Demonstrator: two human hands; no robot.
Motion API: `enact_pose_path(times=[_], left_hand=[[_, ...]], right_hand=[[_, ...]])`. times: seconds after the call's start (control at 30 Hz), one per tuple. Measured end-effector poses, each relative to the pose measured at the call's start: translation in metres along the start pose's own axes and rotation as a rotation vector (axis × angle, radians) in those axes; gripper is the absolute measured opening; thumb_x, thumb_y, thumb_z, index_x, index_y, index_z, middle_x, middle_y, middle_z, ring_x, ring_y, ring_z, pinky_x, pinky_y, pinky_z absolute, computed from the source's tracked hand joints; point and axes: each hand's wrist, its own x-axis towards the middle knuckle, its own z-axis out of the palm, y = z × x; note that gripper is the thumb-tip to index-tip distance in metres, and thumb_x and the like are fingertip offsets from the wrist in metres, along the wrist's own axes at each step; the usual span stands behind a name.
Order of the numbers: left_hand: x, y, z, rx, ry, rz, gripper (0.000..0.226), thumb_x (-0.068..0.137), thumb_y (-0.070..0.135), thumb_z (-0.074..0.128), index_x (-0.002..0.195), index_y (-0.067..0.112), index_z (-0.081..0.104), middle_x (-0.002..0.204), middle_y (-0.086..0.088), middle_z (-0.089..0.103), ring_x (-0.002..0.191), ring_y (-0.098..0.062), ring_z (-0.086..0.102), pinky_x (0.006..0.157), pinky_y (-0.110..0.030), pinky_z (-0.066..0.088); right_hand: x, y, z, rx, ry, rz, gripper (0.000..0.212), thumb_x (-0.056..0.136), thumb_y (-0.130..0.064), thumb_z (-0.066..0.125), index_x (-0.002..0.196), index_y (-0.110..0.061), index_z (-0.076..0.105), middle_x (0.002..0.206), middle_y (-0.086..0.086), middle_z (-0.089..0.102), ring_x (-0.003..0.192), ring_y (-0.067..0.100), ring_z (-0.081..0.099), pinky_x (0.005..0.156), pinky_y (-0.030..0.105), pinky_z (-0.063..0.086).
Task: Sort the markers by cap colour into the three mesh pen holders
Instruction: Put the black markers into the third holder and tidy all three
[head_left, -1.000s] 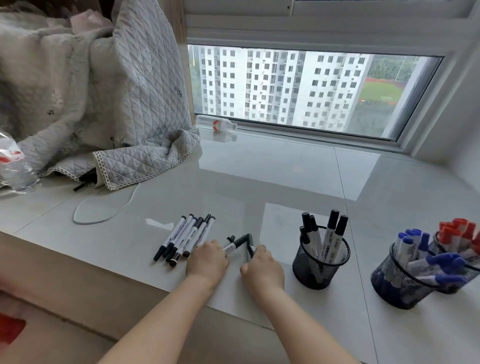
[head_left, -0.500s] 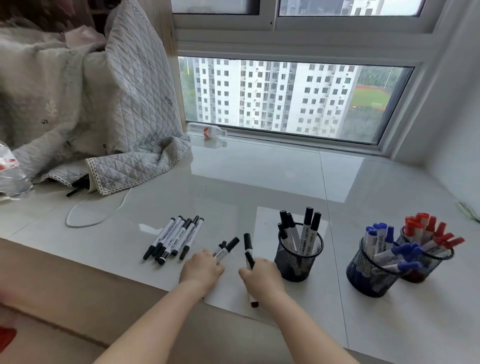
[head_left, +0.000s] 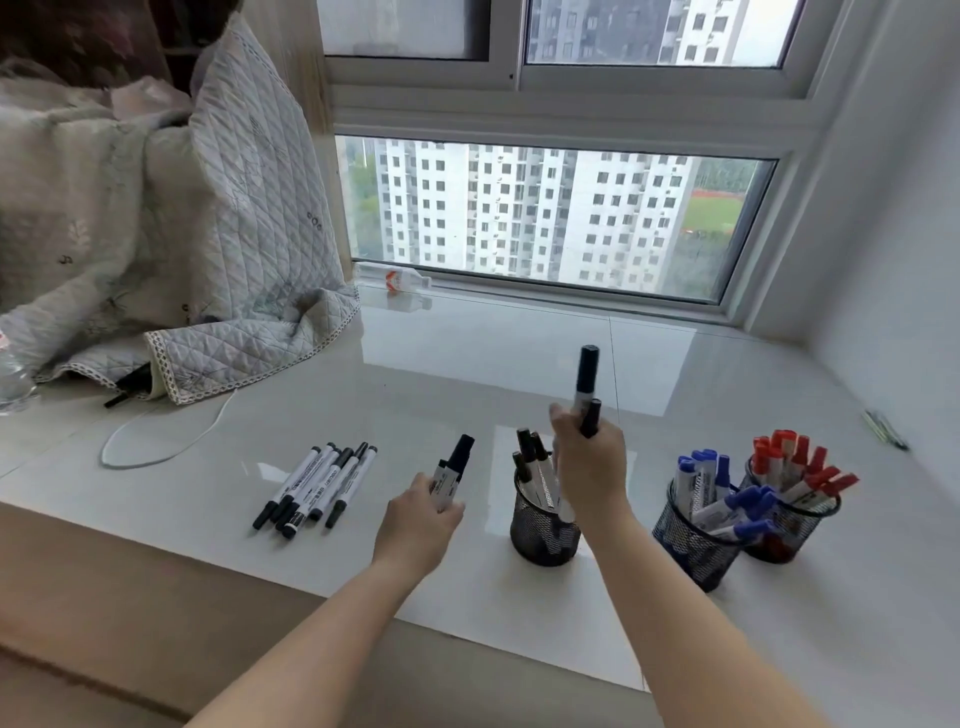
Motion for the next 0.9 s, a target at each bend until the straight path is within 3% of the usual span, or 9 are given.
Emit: enact_pose_path(times=[0.1, 0.2, 0.27, 0.4, 0.53, 0.6, 0.73, 0.8, 0.9], left_hand=[[-0.002, 0.014, 0.003, -0.117, 0.053, 0.027, 0.017, 0.086, 0.036, 0.057, 0.083, 0.022, 0.048, 0.074, 0.005, 0.058, 0.074, -0.02, 0.063, 0.053, -0.028, 0.043], [-0.004, 0.028, 0.008, -0.22, 0.089, 0.05, 0.022, 0.085, 0.038, 0.059, 0.074, 0.025, 0.046, 0.069, 0.006, 0.057, 0.059, -0.006, 0.062, 0.045, -0.02, 0.038], [-0.004, 0.038, 0.01, -0.279, 0.115, 0.066, 0.024, 0.085, 0.036, 0.06, 0.071, 0.023, 0.046, 0.066, 0.005, 0.057, 0.047, 0.002, 0.057, 0.042, -0.011, 0.036], [-0.003, 0.062, 0.014, -0.425, 0.174, 0.084, 0.022, 0.085, 0.034, 0.061, 0.072, 0.022, 0.047, 0.064, 0.004, 0.057, 0.044, 0.004, 0.054, 0.042, -0.007, 0.036], [-0.002, 0.084, 0.02, -0.621, 0.192, 0.076, 0.02, 0.085, 0.032, 0.061, 0.073, 0.02, 0.05, 0.056, 0.009, 0.054, 0.047, -0.003, 0.053, 0.055, -0.02, 0.046], [0.001, 0.095, 0.024, -0.711, 0.199, 0.064, 0.018, 0.086, 0.03, 0.061, 0.077, 0.017, 0.052, 0.056, 0.008, 0.053, 0.047, -0.003, 0.052, 0.05, -0.016, 0.045], [0.003, 0.108, 0.037, -0.789, 0.255, 0.052, 0.019, 0.089, 0.031, 0.058, 0.078, 0.019, 0.049, 0.061, 0.005, 0.053, 0.052, -0.006, 0.051, 0.053, -0.017, 0.042], [0.001, 0.111, 0.045, -0.818, 0.298, 0.041, 0.019, 0.089, 0.032, 0.056, 0.078, 0.019, 0.048, 0.065, 0.004, 0.052, 0.058, -0.011, 0.05, 0.058, -0.023, 0.04], [0.0, 0.117, 0.049, -0.948, 0.373, 0.036, 0.022, 0.09, 0.031, 0.055, 0.077, 0.015, 0.047, 0.06, 0.004, 0.052, 0.051, -0.007, 0.051, 0.052, -0.019, 0.043]], right_hand=[[0.013, -0.004, -0.019, 0.222, 0.093, -0.019, 0.038, 0.092, -0.015, 0.051, 0.056, -0.016, 0.038, 0.037, -0.008, 0.037, 0.034, 0.01, 0.034, 0.038, 0.022, 0.03], [0.022, -0.001, -0.027, 0.297, 0.156, -0.035, 0.035, 0.094, -0.018, 0.049, 0.06, -0.014, 0.041, 0.037, -0.006, 0.042, 0.037, 0.01, 0.043, 0.044, 0.02, 0.043], [0.023, 0.008, -0.027, 0.231, 0.189, -0.036, 0.033, 0.094, -0.02, 0.049, 0.062, -0.012, 0.047, 0.04, -0.006, 0.049, 0.042, 0.009, 0.051, 0.053, 0.019, 0.048], [0.016, 0.036, -0.022, 0.087, 0.181, 0.023, 0.035, 0.093, -0.03, 0.051, 0.071, -0.004, 0.06, 0.06, -0.001, 0.061, 0.058, 0.003, 0.059, 0.063, 0.021, 0.041], [0.003, 0.062, -0.019, -0.126, 0.125, 0.019, 0.03, 0.091, -0.031, 0.053, 0.063, -0.024, 0.047, 0.078, 0.001, 0.049, 0.082, 0.026, 0.052, 0.074, 0.039, 0.043], [0.0, 0.071, -0.019, -0.35, 0.104, -0.005, 0.031, 0.091, -0.03, 0.053, 0.061, -0.029, 0.044, 0.088, -0.003, 0.046, 0.095, 0.022, 0.043, 0.08, 0.033, 0.038], [0.002, 0.079, -0.02, -0.46, 0.076, 0.034, 0.025, 0.088, -0.026, 0.056, 0.063, -0.025, 0.052, 0.097, -0.005, 0.044, 0.096, 0.014, 0.036, 0.08, 0.023, 0.029], [0.003, 0.08, -0.021, -0.418, 0.049, 0.058, 0.018, 0.085, -0.023, 0.057, 0.068, -0.017, 0.056, 0.097, -0.005, 0.046, 0.095, 0.016, 0.045, 0.077, 0.026, 0.034], [0.004, 0.075, -0.026, -0.312, 0.057, 0.033, 0.012, 0.084, -0.024, 0.06, 0.075, -0.016, 0.055, 0.091, -0.004, 0.049, 0.081, 0.019, 0.054, 0.066, 0.028, 0.042]])
